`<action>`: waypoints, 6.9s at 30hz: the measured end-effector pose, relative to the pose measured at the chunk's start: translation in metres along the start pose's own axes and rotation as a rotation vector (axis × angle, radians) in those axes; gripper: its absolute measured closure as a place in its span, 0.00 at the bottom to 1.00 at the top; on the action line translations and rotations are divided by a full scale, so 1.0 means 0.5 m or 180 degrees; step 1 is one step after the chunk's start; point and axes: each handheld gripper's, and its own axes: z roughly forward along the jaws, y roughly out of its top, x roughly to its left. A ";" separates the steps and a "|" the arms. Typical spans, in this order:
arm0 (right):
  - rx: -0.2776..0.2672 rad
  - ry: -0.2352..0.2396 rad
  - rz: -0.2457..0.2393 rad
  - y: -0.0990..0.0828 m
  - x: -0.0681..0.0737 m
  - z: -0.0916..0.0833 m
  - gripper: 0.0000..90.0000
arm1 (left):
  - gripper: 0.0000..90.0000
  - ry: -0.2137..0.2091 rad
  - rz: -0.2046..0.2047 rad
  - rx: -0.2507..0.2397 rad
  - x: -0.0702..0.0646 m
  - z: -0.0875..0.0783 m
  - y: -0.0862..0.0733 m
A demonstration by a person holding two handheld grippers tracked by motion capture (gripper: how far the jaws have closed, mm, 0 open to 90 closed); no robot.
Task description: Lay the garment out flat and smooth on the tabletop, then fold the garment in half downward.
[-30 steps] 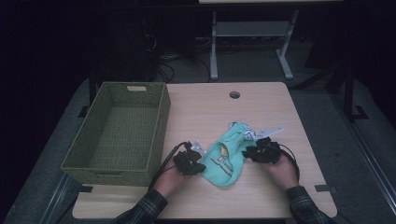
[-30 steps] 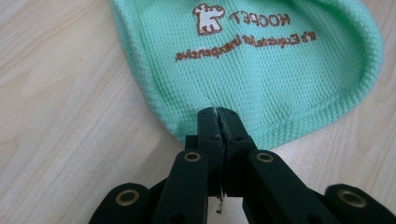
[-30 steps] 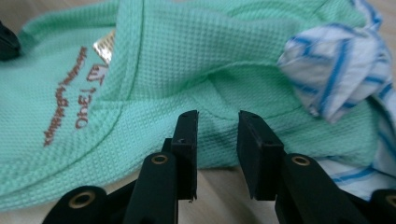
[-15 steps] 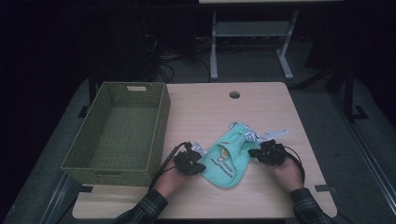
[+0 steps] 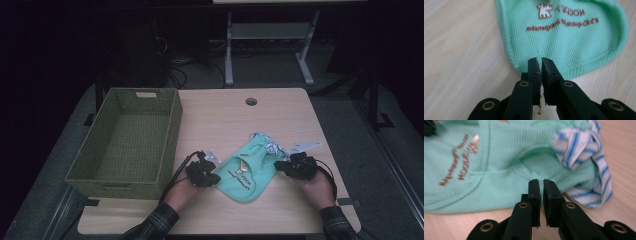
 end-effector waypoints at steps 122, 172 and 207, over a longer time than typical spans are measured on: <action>0.0297 -0.0068 -0.0038 -0.041 0.011 -0.023 1.00 | 1.00 0.0174 -0.0025 -0.0022 0.103 0.070 0.097; 0.0093 0.0300 -0.0224 -0.022 0.046 0.004 0.82 | 0.53 0.0173 -0.0173 -0.0325 0.104 0.030 0.131; 0.0126 0.0283 -0.0260 -0.024 0.048 0.006 0.77 | 0.57 0.0024 0.0126 -0.0021 0.057 0.097 0.126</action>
